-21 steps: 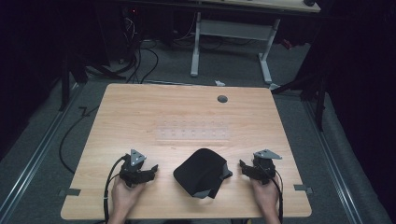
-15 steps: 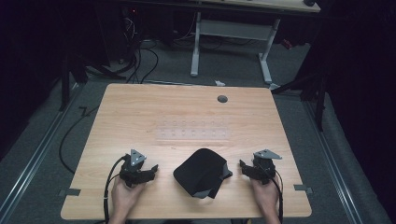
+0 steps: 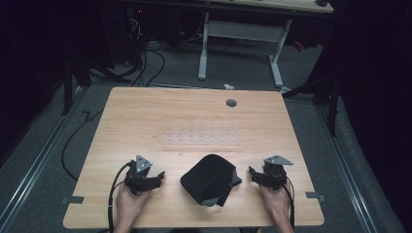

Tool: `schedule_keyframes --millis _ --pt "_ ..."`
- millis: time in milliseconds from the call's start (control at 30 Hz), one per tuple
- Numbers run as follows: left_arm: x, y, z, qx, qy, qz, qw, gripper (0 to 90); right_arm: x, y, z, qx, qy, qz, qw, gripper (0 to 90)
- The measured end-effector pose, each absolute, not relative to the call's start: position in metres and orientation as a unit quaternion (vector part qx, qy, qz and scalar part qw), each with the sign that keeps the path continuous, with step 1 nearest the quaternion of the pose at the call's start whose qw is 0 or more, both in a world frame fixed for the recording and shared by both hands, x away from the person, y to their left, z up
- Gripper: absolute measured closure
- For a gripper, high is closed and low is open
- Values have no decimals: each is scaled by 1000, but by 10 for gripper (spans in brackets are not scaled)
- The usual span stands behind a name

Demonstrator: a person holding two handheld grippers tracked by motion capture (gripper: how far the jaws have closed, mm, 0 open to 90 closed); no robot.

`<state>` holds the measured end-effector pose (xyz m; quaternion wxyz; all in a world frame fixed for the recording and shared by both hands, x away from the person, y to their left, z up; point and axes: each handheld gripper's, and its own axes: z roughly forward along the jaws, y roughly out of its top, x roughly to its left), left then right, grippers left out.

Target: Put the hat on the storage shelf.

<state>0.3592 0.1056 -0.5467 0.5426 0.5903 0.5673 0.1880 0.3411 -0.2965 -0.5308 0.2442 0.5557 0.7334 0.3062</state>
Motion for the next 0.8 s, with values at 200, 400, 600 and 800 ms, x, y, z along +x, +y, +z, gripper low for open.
schedule_keyframes --millis 200,400,600,800 --pt "359 105 -547 589 568 188 543 292 340 -296 -531 557 731 307 247 341" --pt "359 105 -547 589 568 188 543 290 335 -298 -530 559 723 332 231 406" --pt "359 105 -547 589 569 188 543 290 322 -298 -522 551 721 355 225 440" --pt "359 105 -547 589 569 188 543 290 307 -298 -511 533 720 392 210 451"
